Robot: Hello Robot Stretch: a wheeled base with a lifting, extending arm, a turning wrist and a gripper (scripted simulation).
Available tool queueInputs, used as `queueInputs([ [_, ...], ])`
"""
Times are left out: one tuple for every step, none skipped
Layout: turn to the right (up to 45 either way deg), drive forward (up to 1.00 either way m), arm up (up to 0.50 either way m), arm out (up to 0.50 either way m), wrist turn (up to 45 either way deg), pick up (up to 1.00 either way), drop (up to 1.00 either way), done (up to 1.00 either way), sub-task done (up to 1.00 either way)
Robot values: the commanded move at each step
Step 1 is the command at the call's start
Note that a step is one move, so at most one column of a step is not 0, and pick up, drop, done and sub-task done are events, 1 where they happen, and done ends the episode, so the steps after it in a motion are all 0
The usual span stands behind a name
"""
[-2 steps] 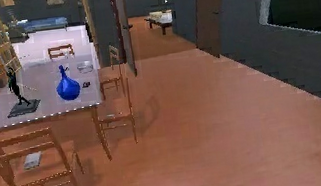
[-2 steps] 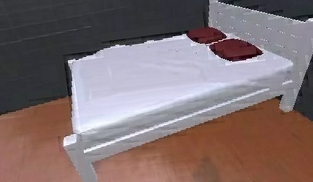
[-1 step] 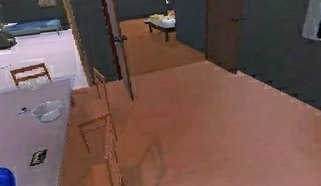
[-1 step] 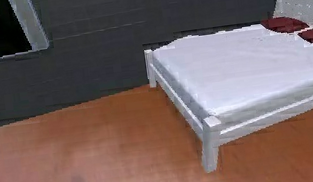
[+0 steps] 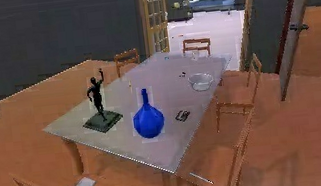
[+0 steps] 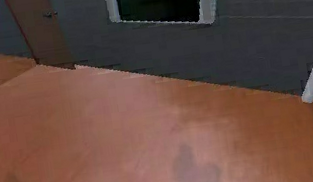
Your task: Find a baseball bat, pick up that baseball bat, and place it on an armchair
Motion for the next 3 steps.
queueInputs([
  [-45.0,0.00,0.00,0.00,0.0,0.00,0.00,0.00,0.00],
  [-45.0,0.00,0.00,0.00,0.0,0.00,0.00,0.00,0.00],
  [-6.0,0.00,0.00,0.00,0.0,0.00,0.00,0.00,0.00],
])
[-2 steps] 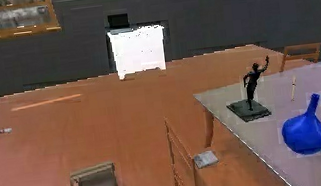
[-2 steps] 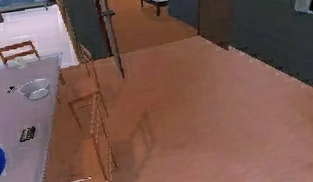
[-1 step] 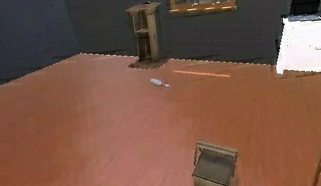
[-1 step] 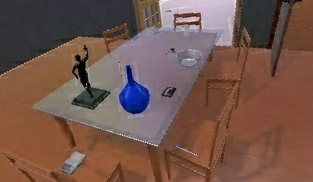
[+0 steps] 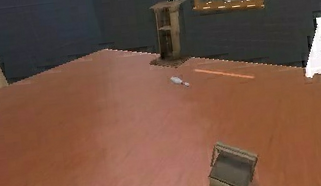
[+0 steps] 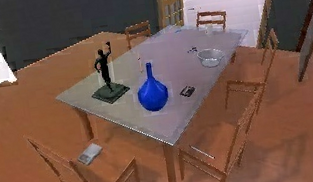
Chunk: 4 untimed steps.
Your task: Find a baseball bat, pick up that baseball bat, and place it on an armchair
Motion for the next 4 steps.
queueInputs([
  [0.0,1.00,0.00,0.00,0.0,0.00,0.00,0.00,0.00],
  [15.0,0.00,0.00,0.00,0.0,0.00,0.00,0.00,0.00],
  [0.0,0.10,0.00,0.00,0.0,0.00,0.00,0.00,0.00],
  [18.0,0.00,0.00,0.00,0.0,0.00,0.00,0.00,0.00],
])
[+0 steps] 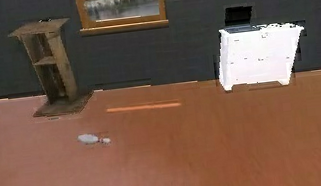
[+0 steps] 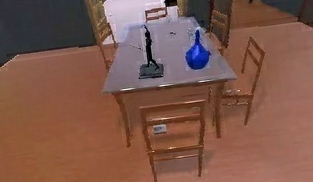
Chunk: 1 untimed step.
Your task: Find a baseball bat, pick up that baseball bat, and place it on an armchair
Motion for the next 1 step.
queueInputs([
  [0.0,0.55,0.00,0.00,0.0,0.00,0.00,0.00,0.00],
])
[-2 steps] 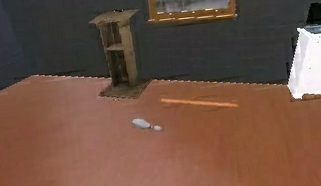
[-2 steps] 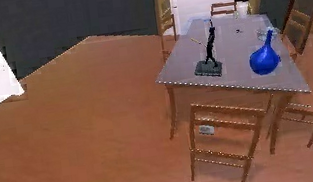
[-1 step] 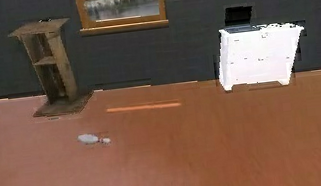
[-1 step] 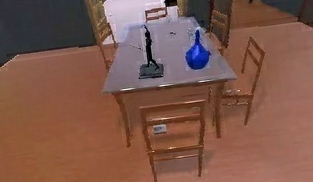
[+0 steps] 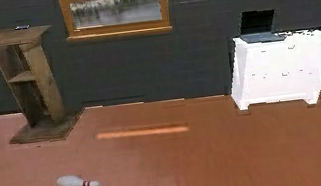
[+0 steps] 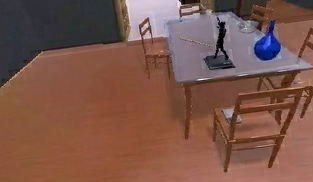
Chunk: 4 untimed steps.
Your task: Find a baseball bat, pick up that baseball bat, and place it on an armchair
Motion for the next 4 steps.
queueInputs([
  [45.0,0.00,0.00,0.00,0.0,0.00,0.00,0.00,0.00],
  [3.0,0.00,0.00,0.00,0.0,0.00,0.00,0.00,0.00],
  [-45.0,0.00,0.00,0.00,0.0,0.00,0.00,0.00,0.00],
  [-45.0,0.00,0.00,0.00,0.0,0.00,0.00,0.00,0.00],
])
